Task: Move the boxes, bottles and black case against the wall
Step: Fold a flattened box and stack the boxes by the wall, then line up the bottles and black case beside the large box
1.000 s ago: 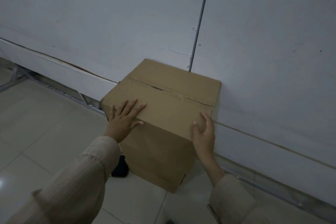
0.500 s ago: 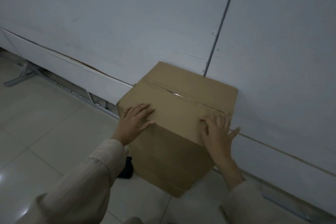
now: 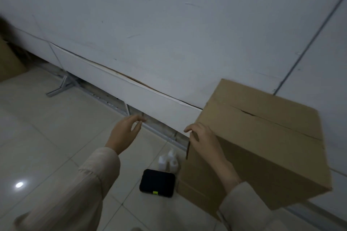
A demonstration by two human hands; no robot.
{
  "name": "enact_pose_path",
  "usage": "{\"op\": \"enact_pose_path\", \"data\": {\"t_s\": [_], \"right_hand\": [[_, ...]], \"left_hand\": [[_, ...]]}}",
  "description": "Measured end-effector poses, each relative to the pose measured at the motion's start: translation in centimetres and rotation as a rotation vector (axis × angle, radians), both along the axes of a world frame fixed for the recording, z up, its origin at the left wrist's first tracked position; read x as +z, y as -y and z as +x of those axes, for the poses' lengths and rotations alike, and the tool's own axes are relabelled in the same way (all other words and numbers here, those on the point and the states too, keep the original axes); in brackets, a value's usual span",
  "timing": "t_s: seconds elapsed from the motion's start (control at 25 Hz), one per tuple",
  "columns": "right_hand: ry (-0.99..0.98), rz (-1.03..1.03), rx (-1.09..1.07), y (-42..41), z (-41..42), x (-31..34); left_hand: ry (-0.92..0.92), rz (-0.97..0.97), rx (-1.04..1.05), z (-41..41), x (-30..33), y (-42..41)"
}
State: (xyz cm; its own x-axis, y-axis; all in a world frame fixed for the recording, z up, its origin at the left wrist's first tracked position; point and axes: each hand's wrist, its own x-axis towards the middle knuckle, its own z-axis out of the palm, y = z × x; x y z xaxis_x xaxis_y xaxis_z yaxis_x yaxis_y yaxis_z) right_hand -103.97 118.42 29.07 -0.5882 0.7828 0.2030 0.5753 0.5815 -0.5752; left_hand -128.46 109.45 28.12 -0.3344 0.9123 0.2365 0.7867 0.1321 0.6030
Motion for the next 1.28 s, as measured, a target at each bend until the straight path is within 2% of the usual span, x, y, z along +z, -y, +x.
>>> {"op": "enact_pose_path", "data": {"t_s": [0.2, 0.48, 0.72, 0.88, 1.04, 1.28], "right_hand": [[-0.004, -0.081, 0.101, 1.3, -6.9, -1.7], [-0.054, -0.320, 0.029, -2.9, -12.2, -4.4], [-0.208, -0.418, -0.152, -7.7, -17.0, -6.8], [-0.202, -0.525, -0.244, -9.3, -17.3, -8.3], [-0.239, -0.571, -0.424, -10.3, -15.9, -10.4], [-0.299, -0.580, -0.835, -8.0, -15.7, -14.6]], "left_hand": [[0.102, -0.075, 0.055, -5.8, -0.9, 2.9], [0.237, -0.131, 0.062, -10.5, -2.9, -0.3], [0.274, -0.239, 0.018, -15.7, -4.2, -4.8], [0.289, -0.283, -0.010, -18.1, -5.4, -7.5], [0.281, -0.357, -0.168, -19.3, -7.4, -11.4], [0.207, -0.480, -0.466, -20.7, -11.5, -18.0]]}}
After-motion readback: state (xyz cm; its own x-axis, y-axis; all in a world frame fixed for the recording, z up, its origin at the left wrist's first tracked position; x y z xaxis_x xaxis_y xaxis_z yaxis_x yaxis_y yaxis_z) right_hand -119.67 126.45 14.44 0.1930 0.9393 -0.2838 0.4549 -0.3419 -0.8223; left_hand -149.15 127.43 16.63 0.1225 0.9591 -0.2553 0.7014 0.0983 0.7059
